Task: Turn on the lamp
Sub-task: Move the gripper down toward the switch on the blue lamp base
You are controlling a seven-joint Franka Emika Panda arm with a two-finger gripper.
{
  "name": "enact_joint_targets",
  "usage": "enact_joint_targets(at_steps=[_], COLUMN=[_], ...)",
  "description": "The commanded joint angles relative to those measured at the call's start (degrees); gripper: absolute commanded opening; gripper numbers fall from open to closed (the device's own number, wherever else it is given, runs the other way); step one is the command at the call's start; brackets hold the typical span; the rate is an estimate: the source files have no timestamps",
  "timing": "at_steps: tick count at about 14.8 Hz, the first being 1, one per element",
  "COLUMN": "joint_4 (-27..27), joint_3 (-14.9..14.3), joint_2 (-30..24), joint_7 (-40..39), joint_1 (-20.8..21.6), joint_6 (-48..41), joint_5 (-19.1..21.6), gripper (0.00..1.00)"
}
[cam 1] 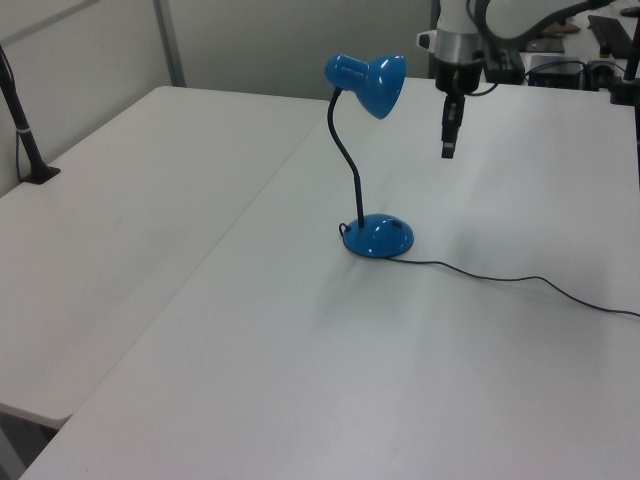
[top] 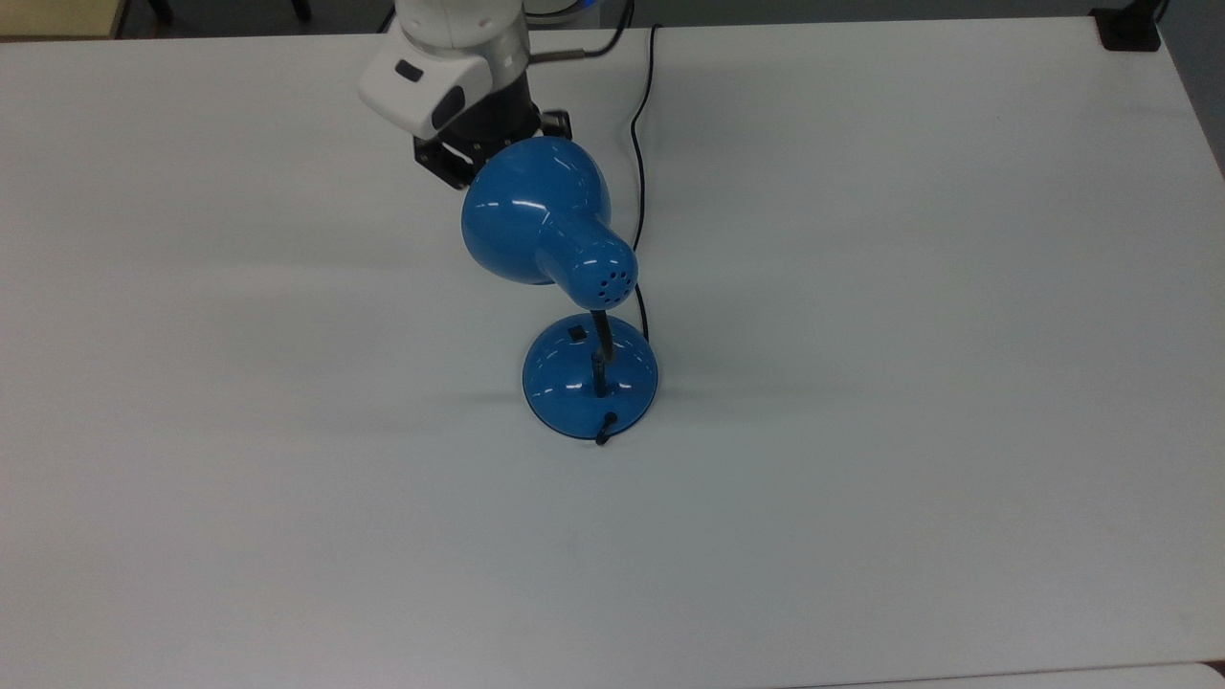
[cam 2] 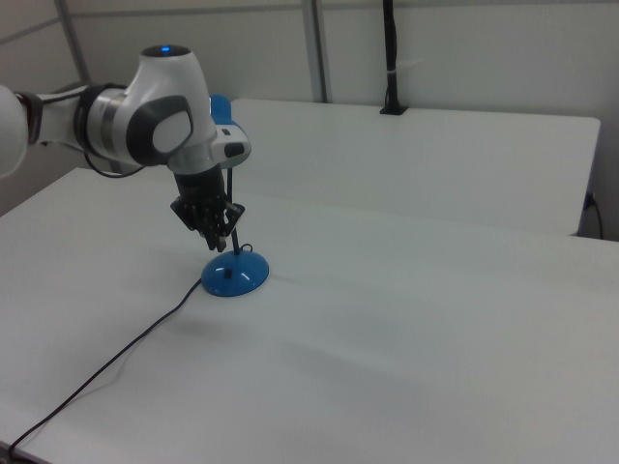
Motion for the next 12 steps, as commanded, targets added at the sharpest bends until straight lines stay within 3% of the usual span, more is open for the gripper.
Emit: enact_joint_targets(at_steps=[1, 3, 6, 12], joint_4=[-8.9, -12.0, -12.0, -11.8], joint_3=[1.0, 1.8, 2.2, 2.2], joint_2=[-0.5, 0.8, 4.1, 6.8], joint_7=[4.9, 6.9, 9.2, 10.7], joint_1=[1.0, 1.2, 2.6, 4.0], joint_6=[15.4, 24.0, 31.2, 35.2], joint_5=[1.1, 1.1, 1.1, 1.1], gripper=[0.00, 0.00, 0.00, 0.00])
